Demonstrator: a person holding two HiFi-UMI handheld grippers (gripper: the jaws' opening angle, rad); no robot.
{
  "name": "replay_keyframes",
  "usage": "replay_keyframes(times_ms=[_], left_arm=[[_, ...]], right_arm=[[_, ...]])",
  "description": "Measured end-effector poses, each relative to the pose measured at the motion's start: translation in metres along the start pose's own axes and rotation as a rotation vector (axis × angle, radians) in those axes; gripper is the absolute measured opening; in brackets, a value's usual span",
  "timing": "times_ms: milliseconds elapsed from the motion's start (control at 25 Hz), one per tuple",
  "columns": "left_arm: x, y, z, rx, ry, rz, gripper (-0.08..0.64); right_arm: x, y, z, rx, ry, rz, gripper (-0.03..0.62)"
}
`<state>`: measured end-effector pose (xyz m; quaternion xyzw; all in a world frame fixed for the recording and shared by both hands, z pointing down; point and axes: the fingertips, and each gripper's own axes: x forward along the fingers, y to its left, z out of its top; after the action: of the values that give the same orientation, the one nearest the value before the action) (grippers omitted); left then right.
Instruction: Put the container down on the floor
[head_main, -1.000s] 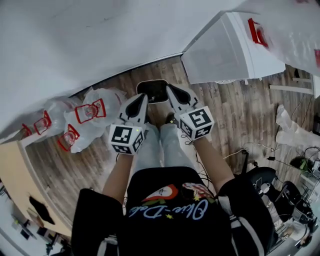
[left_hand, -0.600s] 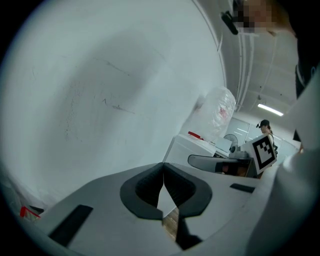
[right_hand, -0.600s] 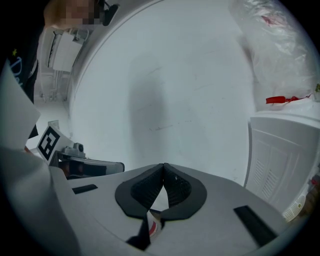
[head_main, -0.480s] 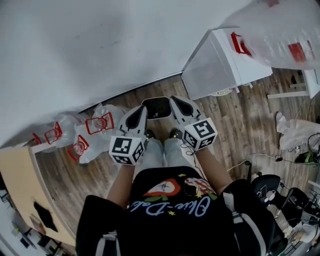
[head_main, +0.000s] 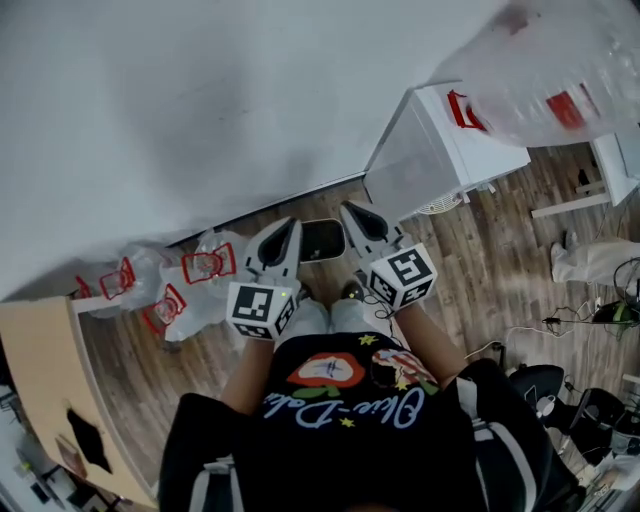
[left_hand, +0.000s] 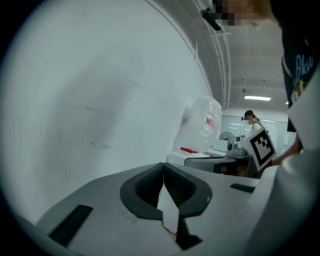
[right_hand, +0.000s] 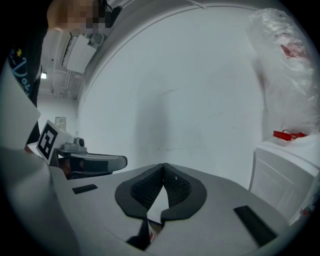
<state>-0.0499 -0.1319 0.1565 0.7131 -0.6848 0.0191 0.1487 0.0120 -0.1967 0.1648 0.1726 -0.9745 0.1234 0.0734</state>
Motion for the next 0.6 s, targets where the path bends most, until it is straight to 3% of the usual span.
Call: replay_keyframes(times_ms=[600], left_arm=[[-0.004,-0.021,0.043,0.067,-0.074,-0.019,0.005]], right_arm=[[-0.012,0.015,0.043,-0.05,-0.059,0.045,-0.001]])
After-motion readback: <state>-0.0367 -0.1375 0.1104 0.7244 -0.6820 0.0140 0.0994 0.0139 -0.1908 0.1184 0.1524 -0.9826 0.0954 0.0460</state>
